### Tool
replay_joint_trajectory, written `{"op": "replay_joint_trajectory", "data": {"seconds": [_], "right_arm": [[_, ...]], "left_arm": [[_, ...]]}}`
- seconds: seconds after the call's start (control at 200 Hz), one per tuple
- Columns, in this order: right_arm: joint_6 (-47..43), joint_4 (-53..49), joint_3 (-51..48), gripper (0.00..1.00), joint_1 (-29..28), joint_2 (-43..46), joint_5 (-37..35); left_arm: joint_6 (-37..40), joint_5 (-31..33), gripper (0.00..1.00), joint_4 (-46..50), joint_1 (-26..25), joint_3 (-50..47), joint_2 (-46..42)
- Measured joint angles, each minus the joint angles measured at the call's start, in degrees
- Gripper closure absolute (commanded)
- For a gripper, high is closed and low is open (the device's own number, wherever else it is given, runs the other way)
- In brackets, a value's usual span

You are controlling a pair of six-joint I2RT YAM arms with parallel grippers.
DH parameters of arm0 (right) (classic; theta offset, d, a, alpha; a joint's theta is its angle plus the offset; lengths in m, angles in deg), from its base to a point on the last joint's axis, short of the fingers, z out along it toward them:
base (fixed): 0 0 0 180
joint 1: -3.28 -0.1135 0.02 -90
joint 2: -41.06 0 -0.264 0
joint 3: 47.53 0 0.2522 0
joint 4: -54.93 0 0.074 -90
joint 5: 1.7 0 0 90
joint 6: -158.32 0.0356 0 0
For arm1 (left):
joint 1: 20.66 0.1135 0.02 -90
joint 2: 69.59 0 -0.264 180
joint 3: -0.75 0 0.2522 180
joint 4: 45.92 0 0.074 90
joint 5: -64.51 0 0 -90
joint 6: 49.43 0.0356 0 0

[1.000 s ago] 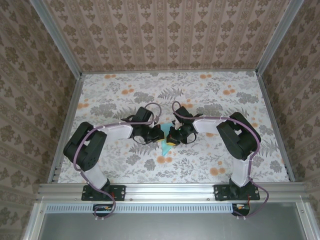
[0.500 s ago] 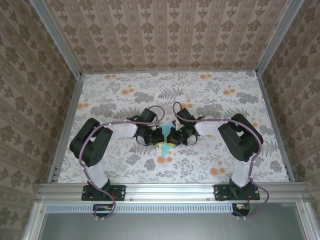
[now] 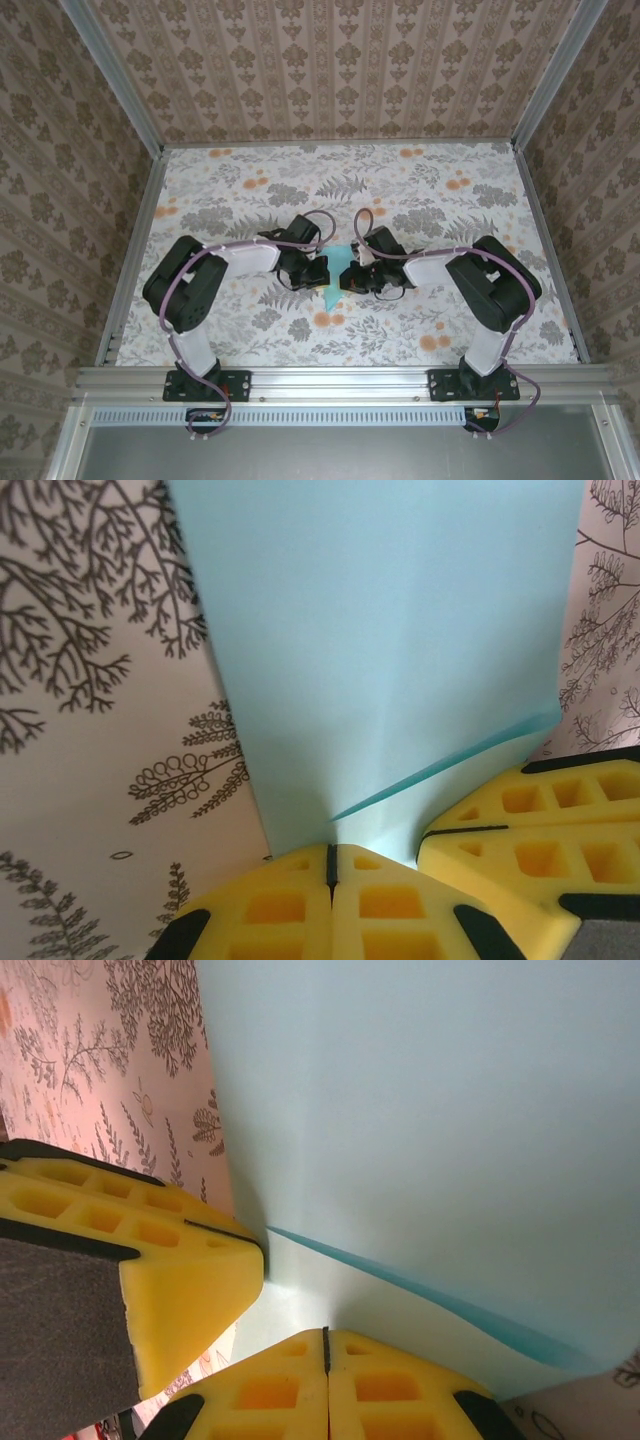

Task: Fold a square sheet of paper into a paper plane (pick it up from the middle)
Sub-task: Third fold the triangle at the center of the table.

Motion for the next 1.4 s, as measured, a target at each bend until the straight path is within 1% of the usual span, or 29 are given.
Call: {"op": "replay_joint_trajectory", "data": {"seconds": [0.185,0.315,0.6,0.745,0.92,1.02,1.08,1.21,1.315,1.4], "right_arm": [[-0.2,0.7,-0.3,0.93,2.2,0.0,-0.4],[-0.2,0.4,-0.1,0.95,4.2,0.0,-1.0],[0.0,-3.4,4.2,0.96,8.3,-2.2,-1.8],[0.0,-5.7,6.1,0.96,10.2,-2.5,-4.2],[-0.1,-7.7,6.4,0.96,10.9,-1.1,-5.6],[0.4,-8.0,4.9,0.96,9.9,2.3,-5.6],[1.3,-7.9,3.4,0.96,8.4,4.6,-5.4],[4.0,-6.4,-0.6,0.97,2.8,8.5,-4.0],[5.8,-6.2,-1.3,0.97,-1.5,9.0,-3.0],[6.6,-5.8,-1.3,0.97,-3.9,9.0,-2.7]], "left_arm": [[1.5,1.4,1.0,2.9,-0.3,2.1,1.0],[2.1,1.7,1.0,3.9,-0.5,2.9,1.5],[3.0,1.7,1.0,4.3,-0.5,3.9,2.3],[3.0,1.7,1.0,4.3,-0.5,4.2,2.4],[3.0,1.7,1.0,4.3,-0.5,4.2,2.5],[3.0,1.7,1.0,4.3,-0.5,4.2,2.5],[3.0,1.7,1.0,4.3,-0.5,4.2,2.5],[3.0,1.7,1.0,4.3,-0.5,4.2,2.5],[2.9,1.7,1.0,4.3,-0.5,4.2,2.5],[2.7,1.7,1.0,4.2,-0.5,4.2,2.5]]}}
